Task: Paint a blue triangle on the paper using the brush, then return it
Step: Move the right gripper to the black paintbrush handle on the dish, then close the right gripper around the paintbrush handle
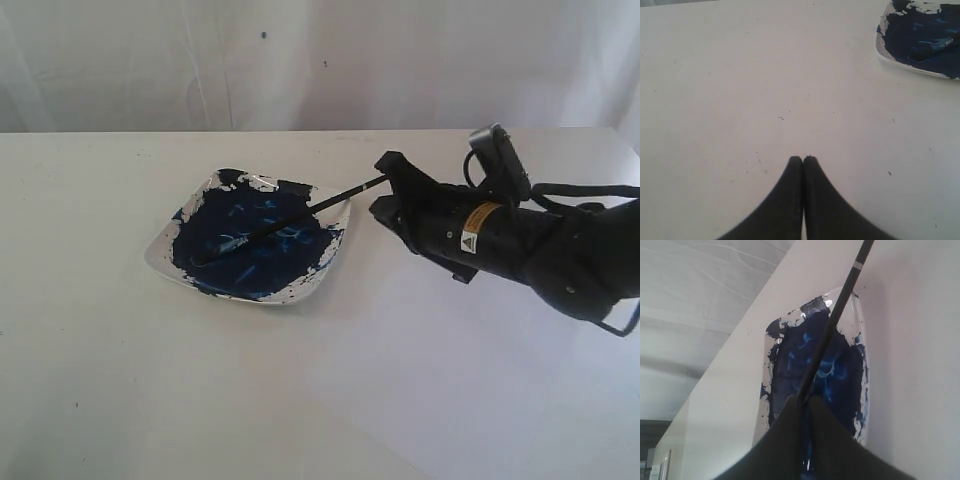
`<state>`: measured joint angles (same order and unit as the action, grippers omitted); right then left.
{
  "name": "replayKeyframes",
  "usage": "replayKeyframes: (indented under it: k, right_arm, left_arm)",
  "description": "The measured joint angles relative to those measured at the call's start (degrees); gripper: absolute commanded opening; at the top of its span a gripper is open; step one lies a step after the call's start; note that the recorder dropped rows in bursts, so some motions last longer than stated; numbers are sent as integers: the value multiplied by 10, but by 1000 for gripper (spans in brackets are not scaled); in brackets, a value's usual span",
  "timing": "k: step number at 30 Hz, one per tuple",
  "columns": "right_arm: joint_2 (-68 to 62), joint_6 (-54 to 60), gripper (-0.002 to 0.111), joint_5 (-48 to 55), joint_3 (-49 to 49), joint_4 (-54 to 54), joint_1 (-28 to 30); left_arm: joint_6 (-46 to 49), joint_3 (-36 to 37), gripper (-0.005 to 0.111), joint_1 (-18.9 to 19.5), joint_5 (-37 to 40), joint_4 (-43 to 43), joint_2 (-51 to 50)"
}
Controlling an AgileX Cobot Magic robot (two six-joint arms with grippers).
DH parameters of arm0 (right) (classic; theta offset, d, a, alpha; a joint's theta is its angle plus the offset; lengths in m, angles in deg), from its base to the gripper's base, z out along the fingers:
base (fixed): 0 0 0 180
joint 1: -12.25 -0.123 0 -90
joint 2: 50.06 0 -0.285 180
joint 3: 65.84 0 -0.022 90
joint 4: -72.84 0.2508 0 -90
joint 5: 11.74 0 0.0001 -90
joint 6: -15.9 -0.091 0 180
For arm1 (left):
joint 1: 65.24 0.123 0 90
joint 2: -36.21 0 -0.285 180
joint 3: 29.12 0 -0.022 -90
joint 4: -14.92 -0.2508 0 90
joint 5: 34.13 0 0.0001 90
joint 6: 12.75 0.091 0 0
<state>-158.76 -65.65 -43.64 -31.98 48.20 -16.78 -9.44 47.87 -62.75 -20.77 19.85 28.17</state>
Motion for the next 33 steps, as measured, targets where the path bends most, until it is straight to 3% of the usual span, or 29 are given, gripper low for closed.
replayKeyframes:
  k: [3,5,21,33]
  right_arm:
    - [-27,-7,32,-4,-25,0,0]
    - [-47,-10,35,-4,-47,0,0]
    - [-160,-67,35,144,-224,-1,6]
    - [-228,-98,35,151,-295,-2,12]
  left_arm:
    - [0,0,0,0,0,0,0]
    - [0,0,0,0,0,0,0]
    - [0,0,0,0,0,0,0]
    - [0,0,0,0,0,0,0]
